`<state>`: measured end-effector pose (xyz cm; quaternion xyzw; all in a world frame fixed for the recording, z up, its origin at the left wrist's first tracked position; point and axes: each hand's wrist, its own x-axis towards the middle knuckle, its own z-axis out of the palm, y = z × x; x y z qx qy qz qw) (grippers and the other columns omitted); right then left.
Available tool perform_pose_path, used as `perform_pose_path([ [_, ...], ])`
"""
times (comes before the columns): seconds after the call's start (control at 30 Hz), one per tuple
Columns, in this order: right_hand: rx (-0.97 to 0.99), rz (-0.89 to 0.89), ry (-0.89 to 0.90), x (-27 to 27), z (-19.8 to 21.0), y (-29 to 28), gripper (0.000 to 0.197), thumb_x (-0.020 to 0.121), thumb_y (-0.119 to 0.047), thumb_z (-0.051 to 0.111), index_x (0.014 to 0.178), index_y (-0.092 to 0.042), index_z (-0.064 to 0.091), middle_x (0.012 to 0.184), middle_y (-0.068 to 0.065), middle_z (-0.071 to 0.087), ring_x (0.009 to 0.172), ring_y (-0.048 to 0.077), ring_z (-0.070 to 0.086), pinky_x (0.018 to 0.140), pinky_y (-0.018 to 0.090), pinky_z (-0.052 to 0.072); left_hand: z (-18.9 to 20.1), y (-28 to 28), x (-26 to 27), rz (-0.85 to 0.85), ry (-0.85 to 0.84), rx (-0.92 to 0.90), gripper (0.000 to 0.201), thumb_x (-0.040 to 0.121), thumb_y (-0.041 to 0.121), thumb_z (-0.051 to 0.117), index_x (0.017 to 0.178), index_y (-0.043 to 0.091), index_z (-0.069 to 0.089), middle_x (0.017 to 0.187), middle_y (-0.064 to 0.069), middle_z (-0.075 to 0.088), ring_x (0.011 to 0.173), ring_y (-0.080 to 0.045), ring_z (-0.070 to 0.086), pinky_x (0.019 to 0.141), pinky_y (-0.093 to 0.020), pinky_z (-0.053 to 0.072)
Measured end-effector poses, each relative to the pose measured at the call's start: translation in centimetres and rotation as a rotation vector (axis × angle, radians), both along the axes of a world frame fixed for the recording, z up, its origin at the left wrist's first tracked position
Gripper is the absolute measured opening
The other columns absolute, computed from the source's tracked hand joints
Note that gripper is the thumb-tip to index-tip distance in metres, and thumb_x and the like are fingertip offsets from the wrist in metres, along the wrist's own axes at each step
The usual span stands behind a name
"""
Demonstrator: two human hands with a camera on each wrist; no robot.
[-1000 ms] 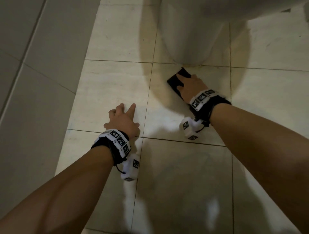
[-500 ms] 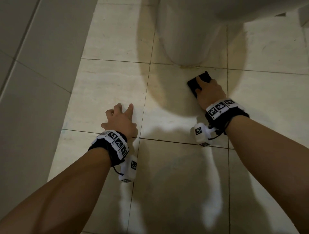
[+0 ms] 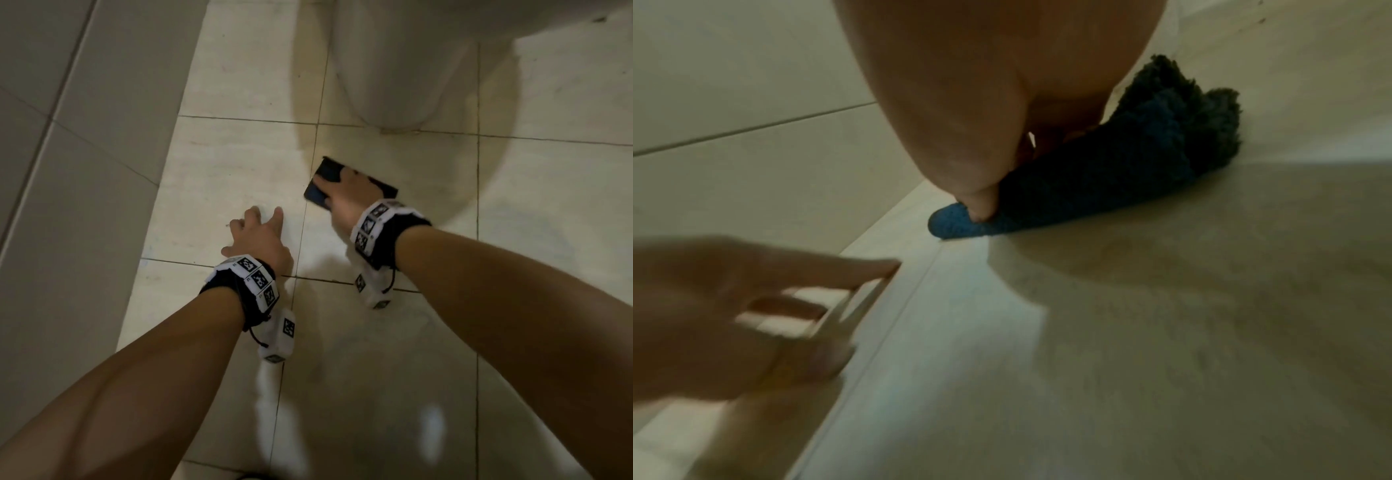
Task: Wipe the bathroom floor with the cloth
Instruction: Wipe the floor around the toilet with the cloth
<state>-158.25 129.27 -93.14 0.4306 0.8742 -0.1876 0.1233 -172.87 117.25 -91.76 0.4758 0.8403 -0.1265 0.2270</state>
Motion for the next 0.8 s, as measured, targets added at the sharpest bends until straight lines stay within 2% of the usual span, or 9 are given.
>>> perform_pose_path([
  [0.07, -0.032, 0.018, -0.009, -0.1, 0.2, -2.3, 0.055, 0.103, -0.028, 0.039, 0.154, -0.034, 0.019, 0.144, 0.019, 0.032, 0.119, 0.040, 0.044, 0.084, 0.037, 0.041, -0.1, 0.0, 0.0, -0.008, 0.010, 0.002, 0.073, 0.088, 0.032, 0.061, 0.147, 0.043, 0.020, 0.153, -0.002, 0.015, 0.134, -0.032, 0.019, 0.093, -0.055, 0.042],
  [0.13, -0.050, 0.051, -0.042, 0.0, 0.6, -4.8, 0.054, 0.104, -0.030, 0.038, 0.154, -0.036, 0.018, 0.140, 0.016, 0.033, 0.118, 0.037, 0.042, 0.080, 0.037, 0.038, -0.8, 0.1, -0.4, -0.043, 0.021, 0.009, 0.074, 0.087, 0.035, 0.062, 0.147, 0.041, 0.020, 0.152, -0.005, 0.016, 0.134, -0.035, 0.021, 0.095, -0.054, 0.042],
  [0.23, -0.079, 0.076, -0.044, 1.3, 0.9, -8.1, 0.052, 0.106, -0.034, 0.036, 0.154, -0.039, 0.017, 0.137, 0.012, 0.035, 0.117, 0.033, 0.042, 0.080, 0.038, 0.036, -1.8, 0.1, -1.2, -0.113, 0.063, 0.006, 0.075, 0.082, 0.041, 0.062, 0.144, 0.040, 0.020, 0.152, -0.011, 0.020, 0.135, -0.035, 0.023, 0.102, -0.053, 0.038],
  [0.33, -0.100, 0.061, -0.037, 3.5, 0.8, -9.4, 0.052, 0.106, -0.036, 0.034, 0.154, -0.042, 0.016, 0.135, 0.010, 0.037, 0.117, 0.031, 0.042, 0.082, 0.038, 0.036, -2.0, 0.2, -1.2, -0.112, 0.082, 0.002, 0.068, 0.082, 0.043, 0.061, 0.138, 0.041, 0.023, 0.150, -0.013, 0.024, 0.135, -0.035, 0.027, 0.101, -0.053, 0.038],
  [0.47, -0.090, -0.027, -0.003, 7.4, 0.6, -9.3, 0.051, 0.106, -0.037, 0.034, 0.153, -0.044, 0.018, 0.135, 0.009, 0.038, 0.118, 0.030, 0.042, 0.089, 0.040, 0.038, -1.4, 0.5, -0.8, -0.154, 0.115, -0.037, 0.063, 0.080, 0.041, 0.061, 0.133, 0.032, 0.029, 0.148, -0.018, 0.030, 0.134, -0.038, 0.030, 0.105, -0.049, 0.030],
  [0.57, -0.045, -0.138, 0.005, 11.4, 0.4, -8.5, 0.049, 0.105, -0.038, 0.034, 0.152, -0.045, 0.021, 0.135, 0.010, 0.041, 0.117, 0.030, 0.045, 0.093, 0.042, 0.044, -1.2, 0.5, 0.0, -0.159, 0.127, -0.056, 0.070, 0.076, 0.038, 0.061, 0.138, 0.026, 0.030, 0.147, -0.020, 0.030, 0.135, -0.038, 0.030, 0.107, -0.048, 0.027],
  [0.7, 0.010, -0.283, 0.009, 16.9, 0.1, -7.3, 0.050, 0.103, -0.038, 0.039, 0.151, -0.045, 0.026, 0.132, 0.011, 0.043, 0.114, 0.031, 0.048, 0.089, 0.041, 0.050, -0.8, 0.1, 1.2, -0.146, 0.152, -0.050, 0.070, 0.073, 0.028, 0.066, 0.137, 0.023, 0.038, 0.143, -0.021, 0.034, 0.130, -0.040, 0.036, 0.105, -0.047, 0.029],
  [0.8, 0.029, -0.362, -0.015, 20.1, -0.1, -6.7, 0.051, 0.103, -0.039, 0.039, 0.151, -0.046, 0.025, 0.129, 0.011, 0.044, 0.111, 0.030, 0.048, 0.086, 0.040, 0.051, -0.7, 0.0, 1.6, -0.135, 0.165, -0.047, 0.063, 0.067, 0.026, 0.065, 0.127, 0.023, 0.044, 0.133, -0.019, 0.042, 0.120, -0.042, 0.044, 0.099, -0.049, 0.035],
])
